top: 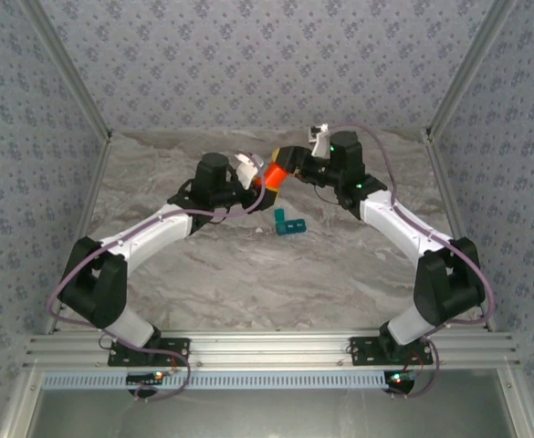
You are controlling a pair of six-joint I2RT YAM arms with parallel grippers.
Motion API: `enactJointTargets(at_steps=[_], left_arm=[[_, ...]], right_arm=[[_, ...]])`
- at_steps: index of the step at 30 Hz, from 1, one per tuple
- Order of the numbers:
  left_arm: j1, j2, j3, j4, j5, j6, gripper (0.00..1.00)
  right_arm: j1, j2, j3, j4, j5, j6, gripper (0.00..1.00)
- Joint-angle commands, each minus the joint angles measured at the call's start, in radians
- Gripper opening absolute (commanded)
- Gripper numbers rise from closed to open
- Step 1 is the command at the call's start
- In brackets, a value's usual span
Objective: Sort the pills into containers
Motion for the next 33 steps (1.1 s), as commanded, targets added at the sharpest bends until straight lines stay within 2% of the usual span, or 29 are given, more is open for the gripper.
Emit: enactJointTargets(at_steps=[1,4,6,8,13,20,33], left_arm=[[0.001,-0.059,-0.013,0.169,0.166,-0.124,0.00],[0.000,-0.061,-0.010,0.121,0.119,-0.097,0.00],[-0.001,-0.062,-0.006,0.077,0.063,-0.053,0.00],[-0.001,-0.064,-0.005,0.040,0.012,-0.003,0.00],[-0.001,-0.063,-0.006,-0.012,-0.114,0.100,0.00],[-0.002,-0.039,0.016,-0.061,-0.176,0.196,0.00],[-0.024,-0.003,0.052,-0.092,-0.174,0.219,0.00]], right_arm=[[-0.036,-0.013,-0.020,0.191,-0.082,-0.020,0.51],[-0.053,-0.041,-0.024,0.199,-0.065,0.044,0.70],[-0.069,-0.073,-0.028,0.165,-0.026,0.077,0.76],[-0.085,-0.107,-0.014,0.052,0.019,0.089,0.79],[-0.096,-0.179,-0.019,-0.174,0.162,0.149,0.80],[-0.075,-0.152,0.079,-0.363,0.182,0.186,0.77],[0.034,-0.040,0.158,-0.378,0.204,0.186,0.77]])
